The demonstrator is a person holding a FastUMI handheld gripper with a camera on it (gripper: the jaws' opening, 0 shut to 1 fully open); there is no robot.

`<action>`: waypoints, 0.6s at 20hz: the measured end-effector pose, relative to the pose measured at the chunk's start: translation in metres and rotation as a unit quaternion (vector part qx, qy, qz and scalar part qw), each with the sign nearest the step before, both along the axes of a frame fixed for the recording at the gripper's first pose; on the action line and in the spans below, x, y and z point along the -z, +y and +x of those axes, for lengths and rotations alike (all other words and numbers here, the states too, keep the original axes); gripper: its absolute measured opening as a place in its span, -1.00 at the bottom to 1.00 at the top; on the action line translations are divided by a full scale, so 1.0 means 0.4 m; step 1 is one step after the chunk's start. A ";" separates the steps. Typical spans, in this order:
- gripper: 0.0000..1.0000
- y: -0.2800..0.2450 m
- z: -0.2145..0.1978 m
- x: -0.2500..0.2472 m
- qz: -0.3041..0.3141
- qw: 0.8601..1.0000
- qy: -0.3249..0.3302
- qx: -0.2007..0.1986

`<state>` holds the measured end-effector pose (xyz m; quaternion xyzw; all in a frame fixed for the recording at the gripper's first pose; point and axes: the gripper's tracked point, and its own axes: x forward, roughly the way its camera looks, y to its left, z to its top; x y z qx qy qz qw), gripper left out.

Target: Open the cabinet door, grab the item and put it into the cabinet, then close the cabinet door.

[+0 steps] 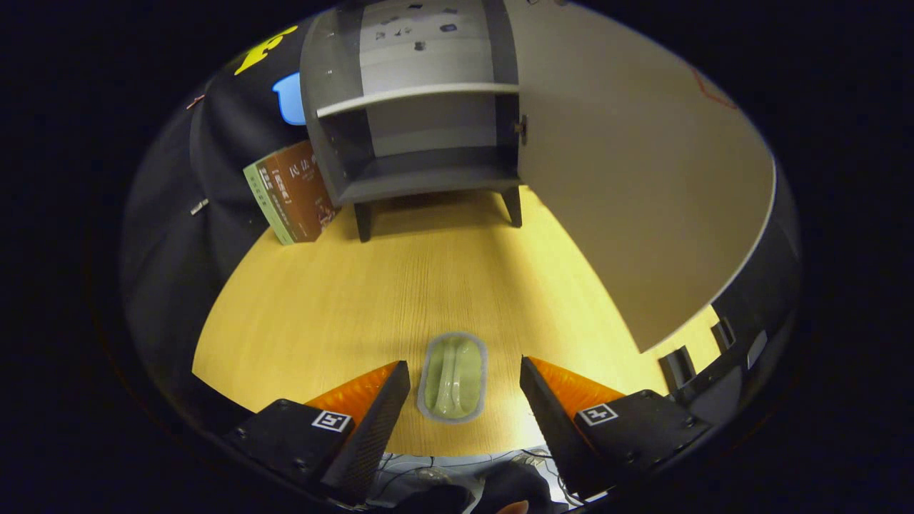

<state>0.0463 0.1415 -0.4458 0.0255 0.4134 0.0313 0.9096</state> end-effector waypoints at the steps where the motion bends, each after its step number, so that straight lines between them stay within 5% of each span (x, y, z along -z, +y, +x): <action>1: 0.97 0.004 0.003 0.029 -0.004 1.000 0.009 0.002; 2: 0.95 0.010 0.010 0.053 -0.009 1.000 0.014 0.002; 5: 0.48 0.028 0.025 0.121 -0.022 0.999 0.035 0.005; 8: 0.40 0.047 0.039 0.175 -0.021 0.998 0.057 0.019; 10: -0.49 0.044 0.055 0.181 -0.026 0.998 0.060 0.027; 12: -0.58 0.036 0.058 0.177 -0.041 0.998 0.053 0.018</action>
